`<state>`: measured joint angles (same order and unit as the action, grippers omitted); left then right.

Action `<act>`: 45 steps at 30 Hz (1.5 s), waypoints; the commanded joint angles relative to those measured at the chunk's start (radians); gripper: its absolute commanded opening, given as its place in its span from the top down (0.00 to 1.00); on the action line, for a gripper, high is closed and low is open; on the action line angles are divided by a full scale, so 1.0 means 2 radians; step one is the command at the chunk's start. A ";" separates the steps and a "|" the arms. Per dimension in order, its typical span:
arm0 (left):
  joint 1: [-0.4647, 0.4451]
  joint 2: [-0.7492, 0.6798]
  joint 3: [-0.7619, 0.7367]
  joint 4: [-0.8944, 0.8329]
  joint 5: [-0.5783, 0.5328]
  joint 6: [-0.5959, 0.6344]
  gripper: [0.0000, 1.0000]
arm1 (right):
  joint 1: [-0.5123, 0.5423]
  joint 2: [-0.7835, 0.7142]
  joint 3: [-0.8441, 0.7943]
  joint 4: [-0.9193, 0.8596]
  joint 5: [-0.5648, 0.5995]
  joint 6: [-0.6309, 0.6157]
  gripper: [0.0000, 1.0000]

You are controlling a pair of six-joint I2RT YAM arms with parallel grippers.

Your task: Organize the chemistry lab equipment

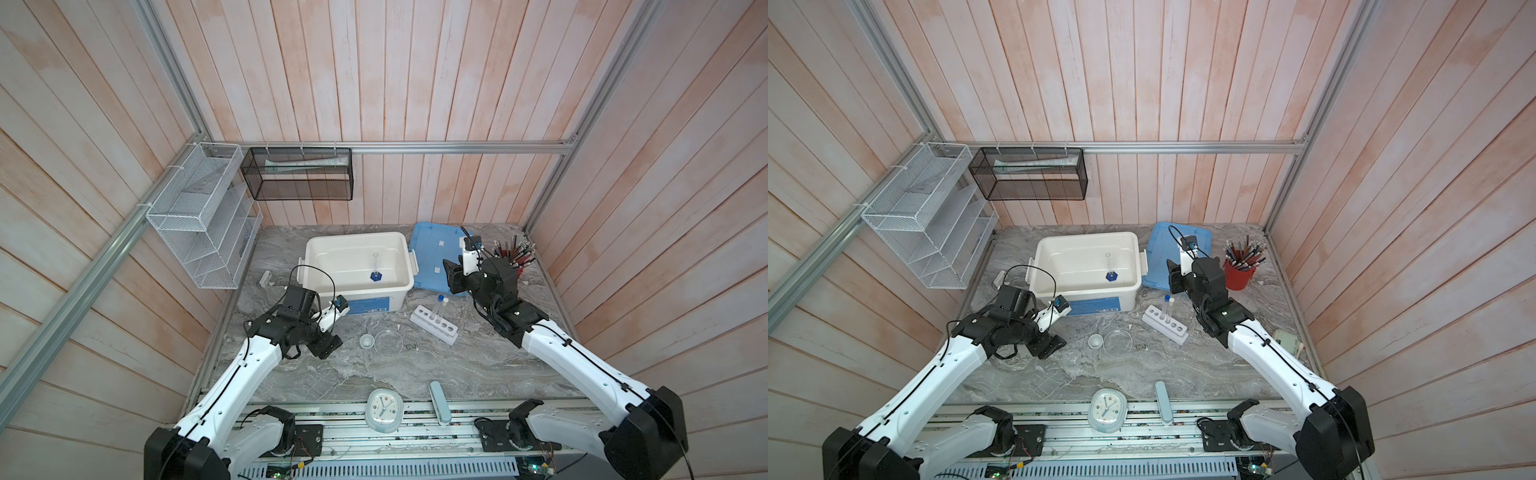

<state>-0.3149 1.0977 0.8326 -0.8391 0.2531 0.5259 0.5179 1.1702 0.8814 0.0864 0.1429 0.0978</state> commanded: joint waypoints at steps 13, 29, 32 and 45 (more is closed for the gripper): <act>-0.047 0.081 -0.021 0.001 -0.076 0.026 0.44 | -0.032 0.005 -0.033 0.037 -0.043 0.021 0.52; -0.086 0.148 -0.013 0.036 -0.062 0.015 0.55 | -0.046 0.024 -0.036 0.052 -0.064 0.028 0.53; -0.092 0.153 -0.014 0.039 -0.061 0.012 0.59 | -0.046 0.025 -0.039 0.054 -0.063 0.028 0.53; -0.103 0.156 -0.023 0.053 -0.080 0.009 0.89 | -0.049 0.021 -0.057 0.067 -0.053 0.038 0.55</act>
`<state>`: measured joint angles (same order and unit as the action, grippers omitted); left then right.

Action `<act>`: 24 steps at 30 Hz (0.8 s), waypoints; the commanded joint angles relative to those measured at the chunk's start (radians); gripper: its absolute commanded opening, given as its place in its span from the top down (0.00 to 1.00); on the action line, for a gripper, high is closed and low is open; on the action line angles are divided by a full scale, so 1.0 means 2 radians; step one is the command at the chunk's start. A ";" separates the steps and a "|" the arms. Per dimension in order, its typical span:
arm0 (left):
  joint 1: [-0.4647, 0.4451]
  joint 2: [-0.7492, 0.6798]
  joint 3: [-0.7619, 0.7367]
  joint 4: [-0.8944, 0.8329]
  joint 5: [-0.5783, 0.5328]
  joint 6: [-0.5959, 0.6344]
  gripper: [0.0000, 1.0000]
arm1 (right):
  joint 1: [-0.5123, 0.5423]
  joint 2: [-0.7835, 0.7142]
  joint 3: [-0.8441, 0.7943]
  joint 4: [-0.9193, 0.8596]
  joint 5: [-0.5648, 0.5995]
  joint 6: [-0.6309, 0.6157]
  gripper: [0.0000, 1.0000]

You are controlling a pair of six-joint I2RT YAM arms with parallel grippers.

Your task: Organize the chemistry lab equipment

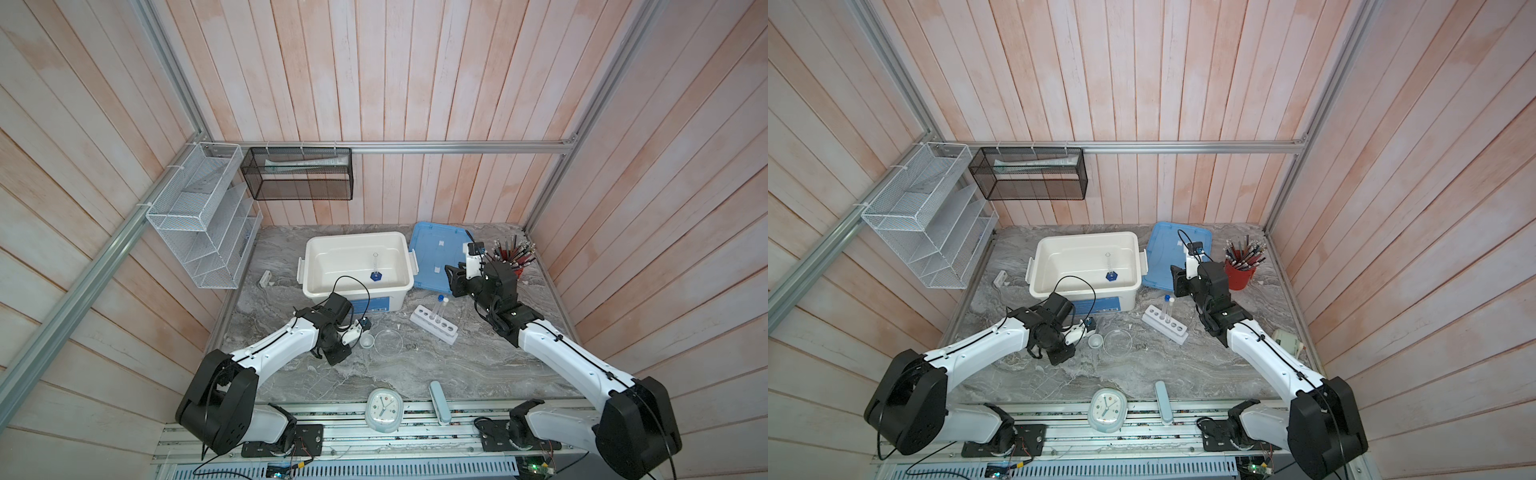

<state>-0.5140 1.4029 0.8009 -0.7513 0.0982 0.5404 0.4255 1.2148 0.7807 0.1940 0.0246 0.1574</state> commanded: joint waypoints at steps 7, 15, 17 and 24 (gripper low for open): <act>-0.008 -0.005 -0.020 0.014 -0.016 0.003 0.94 | -0.003 -0.002 -0.010 0.016 0.011 0.007 0.56; -0.009 -0.029 -0.007 0.005 -0.019 0.000 1.00 | -0.004 -0.004 -0.002 0.007 0.010 0.011 0.56; -0.009 -0.046 -0.008 0.004 -0.031 -0.003 1.00 | -0.004 -0.005 0.002 0.002 0.009 0.013 0.56; -0.009 -0.133 0.005 -0.019 -0.025 -0.013 1.00 | -0.004 -0.016 0.002 -0.019 0.005 0.034 0.56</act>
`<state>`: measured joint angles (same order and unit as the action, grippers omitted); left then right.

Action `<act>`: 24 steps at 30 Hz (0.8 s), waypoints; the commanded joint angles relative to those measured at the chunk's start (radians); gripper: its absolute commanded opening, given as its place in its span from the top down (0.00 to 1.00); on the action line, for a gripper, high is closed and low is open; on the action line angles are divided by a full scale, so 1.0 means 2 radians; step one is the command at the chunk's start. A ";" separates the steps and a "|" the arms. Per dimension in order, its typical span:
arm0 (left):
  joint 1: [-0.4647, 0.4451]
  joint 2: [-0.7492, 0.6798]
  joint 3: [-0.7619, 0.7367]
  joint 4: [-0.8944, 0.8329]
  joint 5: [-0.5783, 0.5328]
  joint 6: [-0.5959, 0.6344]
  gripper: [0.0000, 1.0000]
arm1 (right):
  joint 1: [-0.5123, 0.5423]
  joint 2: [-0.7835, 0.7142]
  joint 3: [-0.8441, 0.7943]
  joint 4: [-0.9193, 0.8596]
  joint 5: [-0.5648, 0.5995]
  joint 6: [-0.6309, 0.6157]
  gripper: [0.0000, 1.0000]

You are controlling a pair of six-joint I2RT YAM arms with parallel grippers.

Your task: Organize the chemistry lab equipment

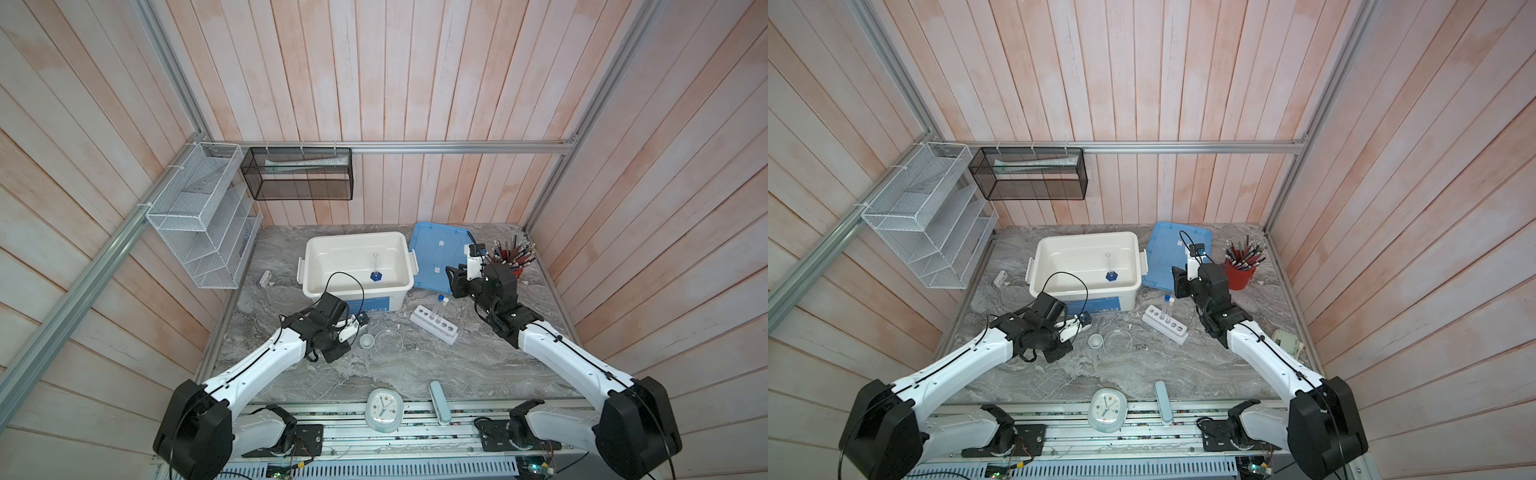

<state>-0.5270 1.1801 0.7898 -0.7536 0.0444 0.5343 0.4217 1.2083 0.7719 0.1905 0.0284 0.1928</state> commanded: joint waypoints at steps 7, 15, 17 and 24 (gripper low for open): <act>-0.003 -0.055 0.099 -0.081 -0.016 -0.025 1.00 | 0.005 -0.039 0.009 -0.053 0.000 0.023 0.56; 0.006 -0.035 0.226 -0.094 -0.074 -0.033 1.00 | 0.008 -0.062 0.009 -0.078 -0.009 0.023 0.56; 0.023 -0.008 0.268 -0.100 -0.074 -0.043 1.00 | 0.008 -0.065 0.008 -0.078 -0.017 0.023 0.56; 0.068 0.090 0.361 -0.106 -0.035 -0.060 1.00 | 0.008 -0.067 0.003 -0.061 -0.043 0.026 0.56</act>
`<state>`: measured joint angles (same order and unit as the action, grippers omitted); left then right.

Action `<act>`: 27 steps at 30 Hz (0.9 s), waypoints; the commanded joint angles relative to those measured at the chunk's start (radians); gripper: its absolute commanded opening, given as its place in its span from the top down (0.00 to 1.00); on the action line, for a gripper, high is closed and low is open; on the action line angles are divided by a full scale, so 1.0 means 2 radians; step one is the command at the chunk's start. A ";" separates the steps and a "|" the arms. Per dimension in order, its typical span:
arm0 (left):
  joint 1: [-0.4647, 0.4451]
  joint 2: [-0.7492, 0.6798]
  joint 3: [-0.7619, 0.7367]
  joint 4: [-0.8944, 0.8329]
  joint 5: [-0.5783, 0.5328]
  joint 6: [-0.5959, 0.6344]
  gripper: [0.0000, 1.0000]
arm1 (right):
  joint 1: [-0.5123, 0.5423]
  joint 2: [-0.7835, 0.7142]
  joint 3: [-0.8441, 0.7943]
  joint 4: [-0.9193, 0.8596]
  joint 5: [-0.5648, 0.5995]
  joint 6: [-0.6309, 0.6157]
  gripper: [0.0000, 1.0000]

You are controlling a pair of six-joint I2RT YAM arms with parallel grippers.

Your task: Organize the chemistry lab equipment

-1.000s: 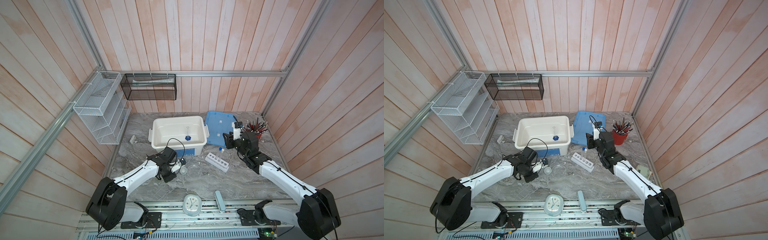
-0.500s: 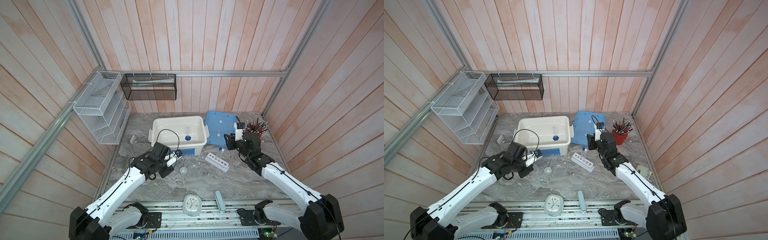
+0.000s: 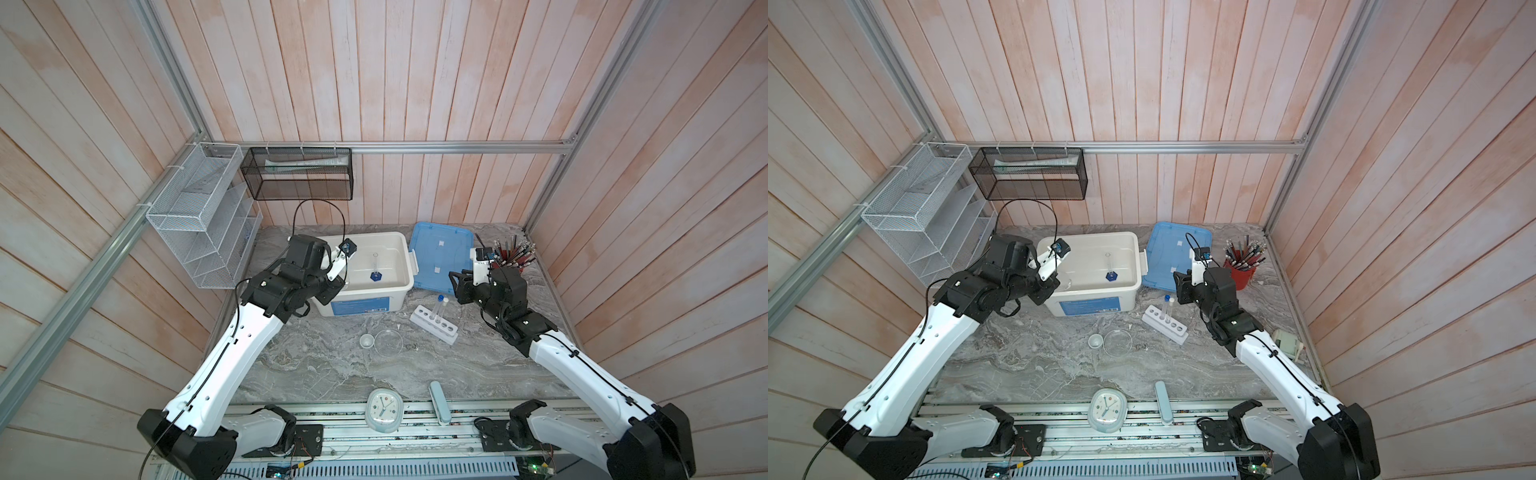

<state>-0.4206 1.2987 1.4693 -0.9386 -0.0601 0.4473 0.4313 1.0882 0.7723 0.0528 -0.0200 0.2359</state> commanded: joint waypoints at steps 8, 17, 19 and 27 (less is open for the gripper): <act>0.065 0.158 0.107 -0.018 0.054 -0.061 1.00 | 0.004 -0.014 -0.005 0.017 -0.030 0.003 0.56; 0.086 0.266 0.178 -0.081 0.035 -0.099 1.00 | 0.004 -0.001 -0.009 0.020 -0.050 0.017 0.56; 0.087 0.274 0.176 -0.079 0.026 -0.104 1.00 | 0.004 0.002 -0.008 0.017 -0.051 0.017 0.56; 0.093 0.287 0.146 -0.057 0.015 -0.120 1.00 | 0.004 0.005 -0.007 0.010 -0.044 0.014 0.56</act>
<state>-0.2420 1.8587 1.7844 -1.0653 -0.0193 0.2317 0.4316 1.0893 0.7666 0.0776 -0.1062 0.2615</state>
